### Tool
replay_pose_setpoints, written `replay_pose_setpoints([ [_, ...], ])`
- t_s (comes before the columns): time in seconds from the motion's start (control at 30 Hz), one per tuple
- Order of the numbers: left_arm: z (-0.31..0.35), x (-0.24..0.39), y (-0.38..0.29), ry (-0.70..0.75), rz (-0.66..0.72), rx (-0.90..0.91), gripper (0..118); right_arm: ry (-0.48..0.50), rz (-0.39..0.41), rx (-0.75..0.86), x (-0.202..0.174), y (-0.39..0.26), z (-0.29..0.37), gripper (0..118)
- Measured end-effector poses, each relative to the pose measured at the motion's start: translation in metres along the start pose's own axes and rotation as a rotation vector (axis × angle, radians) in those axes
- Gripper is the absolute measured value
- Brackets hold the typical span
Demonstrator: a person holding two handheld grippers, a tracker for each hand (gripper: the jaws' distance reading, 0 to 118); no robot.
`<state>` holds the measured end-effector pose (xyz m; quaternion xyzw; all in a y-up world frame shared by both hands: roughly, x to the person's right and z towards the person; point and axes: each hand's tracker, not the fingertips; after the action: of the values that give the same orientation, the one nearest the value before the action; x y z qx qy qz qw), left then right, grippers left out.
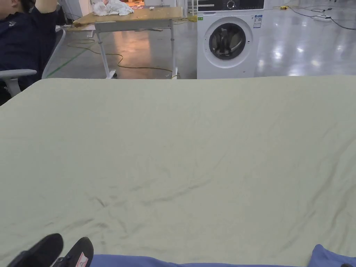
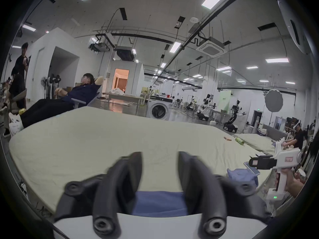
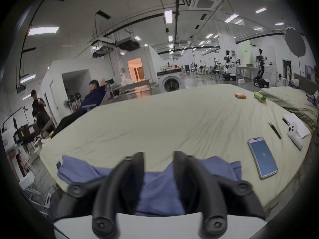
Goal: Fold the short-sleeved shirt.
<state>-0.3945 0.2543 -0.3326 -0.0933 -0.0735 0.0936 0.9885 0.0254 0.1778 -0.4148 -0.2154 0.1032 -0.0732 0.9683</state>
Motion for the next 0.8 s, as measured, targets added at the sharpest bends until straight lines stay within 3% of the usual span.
replay_pose_setpoints([
  [0.03, 0.0, 0.002, -0.002, 0.004, 0.004, -0.013, 29, -0.002, 0.013, -0.012, -0.003, -0.004, -0.001, 21],
  [0.13, 0.0, 0.004, -0.01, 0.031, -0.031, -0.029, 0, 0.027, 0.007, -0.047, -0.009, -0.011, -0.001, 8],
  [0.17, 0.004, 0.004, -0.012, 0.03, -0.039, -0.023, 0, 0.033, 0.01, -0.054, -0.011, -0.012, -0.001, 0],
  [0.3, 0.005, 0.0, -0.007, 0.011, -0.019, -0.044, 0, 0.004, 0.112, -0.065, -0.02, -0.013, 0.0, 0],
  [0.43, 0.003, -0.013, -0.002, 0.013, 0.035, -0.055, 0, 0.013, 0.104, -0.053, -0.021, -0.01, 0.001, 0],
  [0.5, 0.003, -0.03, 0.004, -0.067, 0.116, -0.089, 0, 0.016, 0.095, -0.049, -0.019, -0.009, 0.001, 0],
  [0.53, 0.002, -0.042, 0.008, -0.075, 0.174, -0.097, 2, 0.015, 0.095, -0.049, -0.021, -0.007, 0.002, 0],
  [0.6, -0.004, -0.079, 0.016, -0.023, 0.338, -0.133, 21, 0.008, 0.099, -0.044, -0.019, -0.007, 0.005, 0],
  [0.67, -0.009, -0.117, 0.015, 0.038, 0.486, -0.163, 67, 0.011, 0.072, -0.042, -0.014, -0.01, 0.008, 0],
  [0.7, -0.012, -0.137, 0.01, 0.053, 0.551, -0.183, 79, 0.019, 0.043, -0.043, -0.011, -0.012, 0.009, 0],
  [0.8, -0.021, -0.188, -0.012, 0.05, 0.685, -0.253, 84, 0.028, -0.002, -0.056, -0.005, -0.016, 0.009, 0],
])
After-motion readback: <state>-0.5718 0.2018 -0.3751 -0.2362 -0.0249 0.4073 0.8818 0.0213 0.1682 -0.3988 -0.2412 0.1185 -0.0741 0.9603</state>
